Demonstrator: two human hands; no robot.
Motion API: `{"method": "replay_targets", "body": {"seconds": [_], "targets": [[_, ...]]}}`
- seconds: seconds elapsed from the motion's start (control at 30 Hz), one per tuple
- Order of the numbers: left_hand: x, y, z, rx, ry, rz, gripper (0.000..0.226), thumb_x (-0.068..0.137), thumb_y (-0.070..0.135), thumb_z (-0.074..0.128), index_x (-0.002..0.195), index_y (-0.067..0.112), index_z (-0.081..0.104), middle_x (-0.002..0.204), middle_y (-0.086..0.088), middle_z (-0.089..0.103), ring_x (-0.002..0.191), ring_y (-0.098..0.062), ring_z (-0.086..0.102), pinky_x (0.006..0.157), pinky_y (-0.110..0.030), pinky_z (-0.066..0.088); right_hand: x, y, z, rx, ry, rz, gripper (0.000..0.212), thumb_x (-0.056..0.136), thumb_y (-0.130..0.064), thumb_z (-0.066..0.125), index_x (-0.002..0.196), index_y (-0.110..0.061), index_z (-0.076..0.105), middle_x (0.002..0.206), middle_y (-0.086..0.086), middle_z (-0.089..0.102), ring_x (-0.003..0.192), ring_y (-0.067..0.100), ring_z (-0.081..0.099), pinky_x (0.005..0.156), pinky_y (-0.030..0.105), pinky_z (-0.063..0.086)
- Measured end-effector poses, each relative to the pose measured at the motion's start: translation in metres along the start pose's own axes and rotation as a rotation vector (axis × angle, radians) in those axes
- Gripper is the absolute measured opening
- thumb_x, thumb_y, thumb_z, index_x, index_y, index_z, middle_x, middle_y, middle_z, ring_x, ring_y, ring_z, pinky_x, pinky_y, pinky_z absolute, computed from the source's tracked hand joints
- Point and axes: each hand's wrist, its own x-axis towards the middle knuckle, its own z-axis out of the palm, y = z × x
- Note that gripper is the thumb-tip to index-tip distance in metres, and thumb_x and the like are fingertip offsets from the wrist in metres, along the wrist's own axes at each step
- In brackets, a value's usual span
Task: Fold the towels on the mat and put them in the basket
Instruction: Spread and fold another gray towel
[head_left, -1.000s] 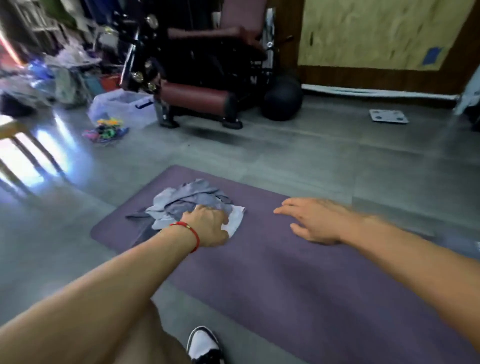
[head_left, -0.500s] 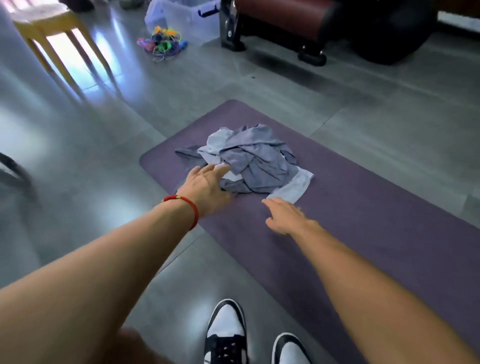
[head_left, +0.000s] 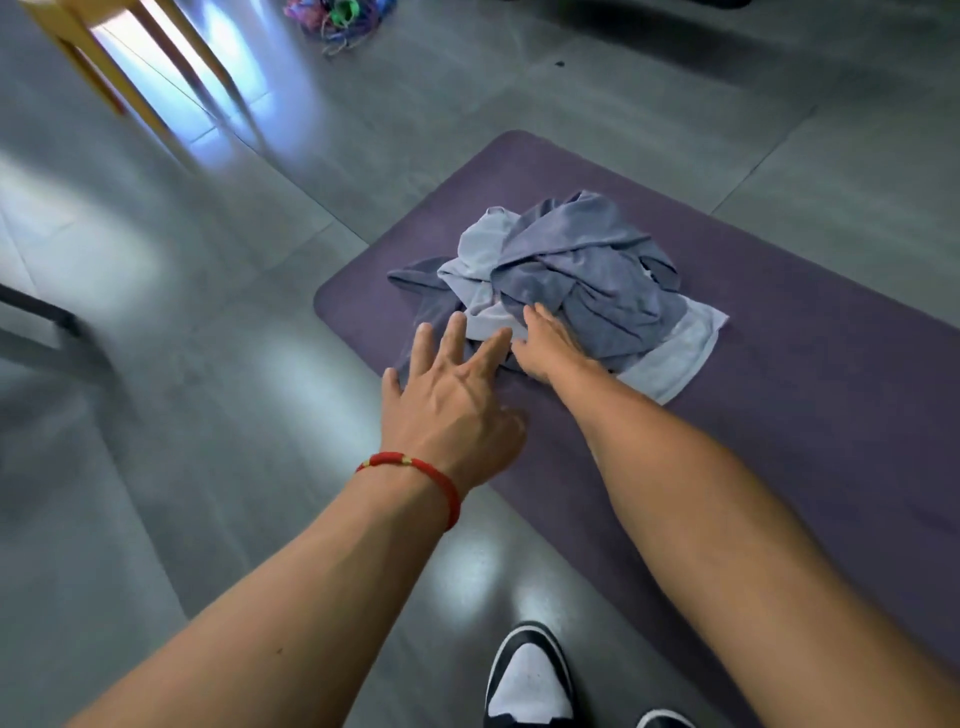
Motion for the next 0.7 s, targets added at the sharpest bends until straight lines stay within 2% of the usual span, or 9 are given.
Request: {"method": "replay_targets", "body": {"seconds": [0.03,0.1,0.17,0.2,0.3,0.33,0.43,0.57,0.7], "targets": [[0.002,0.001,-0.002,-0.007,0.007,0.0,0.079,0.087,0.04,0.056,0.153,0.046,0.012,0.165,0.006,-0.004,0.152,-0.023,-0.008,0.118,-0.057,0.017,-0.005,0.001,-0.001,0.131,0.099,0.018,0.048,0.1,-0.026,0.05,0.145,-0.01,0.046,0.153,0.011,0.042,0.138,0.033,0.042,0.109,0.042,0.039],[0.005,0.0,-0.003,-0.029,0.015,0.001,0.077,0.087,0.042,0.054,0.153,0.045,0.014,0.165,0.005,0.001,0.152,-0.024,-0.004,0.118,-0.057,0.017,-0.023,0.003,-0.01,0.436,0.36,0.083,0.031,0.094,-0.029,0.06,0.118,-0.013,0.07,0.12,0.007,0.071,0.113,0.028,0.064,0.094,0.04,0.051],[0.006,0.007,-0.005,-0.067,0.011,0.018,0.077,0.082,0.047,0.052,0.151,0.042,0.02,0.162,-0.001,0.015,0.151,-0.027,0.007,0.118,-0.056,0.02,-0.051,0.008,-0.029,0.729,0.543,0.152,0.015,0.083,-0.033,0.071,0.087,-0.019,0.077,0.086,-0.004,0.077,0.085,0.016,0.071,0.08,0.038,0.058],[0.006,0.014,-0.006,-0.093,0.013,0.038,0.077,0.077,0.048,0.05,0.149,0.039,0.024,0.158,-0.004,0.024,0.148,-0.028,0.016,0.117,-0.056,0.023,-0.067,0.013,-0.041,0.833,0.568,0.17,0.011,0.079,-0.031,0.076,0.081,-0.02,0.075,0.078,-0.007,0.075,0.077,0.011,0.071,0.077,0.035,0.059],[0.0,0.051,-0.017,-0.212,-0.007,0.141,0.078,0.075,0.051,0.054,0.147,0.028,0.034,0.151,-0.004,0.039,0.141,-0.027,0.032,0.114,-0.046,0.032,-0.121,0.034,-0.076,0.879,0.506,0.119,0.015,0.08,-0.015,0.078,0.089,-0.019,0.068,0.083,-0.005,0.071,0.075,0.006,0.067,0.074,0.026,0.057],[-0.005,0.067,-0.023,-0.222,-0.02,0.184,0.078,0.078,0.051,0.057,0.148,0.025,0.035,0.152,-0.005,0.041,0.141,-0.027,0.035,0.113,-0.041,0.032,-0.141,0.043,-0.089,0.872,0.472,0.103,0.018,0.081,-0.012,0.077,0.093,-0.02,0.067,0.085,-0.003,0.07,0.076,0.009,0.067,0.075,0.027,0.057],[-0.026,0.124,-0.037,-0.239,-0.107,0.269,0.064,0.091,0.03,0.062,0.149,0.017,0.039,0.152,-0.011,0.042,0.139,-0.027,0.039,0.109,-0.029,0.03,-0.211,0.068,-0.132,0.865,0.415,0.041,0.019,0.084,-0.001,0.069,0.096,-0.015,0.073,0.088,0.005,0.073,0.079,0.018,0.069,0.08,0.038,0.059],[-0.071,0.203,-0.037,-0.206,-0.191,0.437,0.034,0.088,0.022,0.064,0.12,0.015,0.069,0.124,-0.012,0.066,0.116,-0.027,0.06,0.095,-0.031,0.049,-0.318,0.098,-0.193,0.842,0.447,0.029,0.019,0.087,0.006,0.066,0.103,-0.002,0.074,0.091,0.011,0.076,0.079,0.018,0.071,0.073,0.028,0.06],[-0.116,0.26,-0.023,-0.268,-0.128,0.557,0.036,0.077,0.027,0.073,0.107,0.008,0.069,0.111,-0.015,0.069,0.11,-0.03,0.063,0.092,-0.035,0.053,-0.407,0.123,-0.239,0.824,0.541,0.0,0.018,0.087,0.009,0.067,0.093,-0.006,0.074,0.088,0.012,0.075,0.079,0.019,0.072,0.079,0.033,0.061]]}}
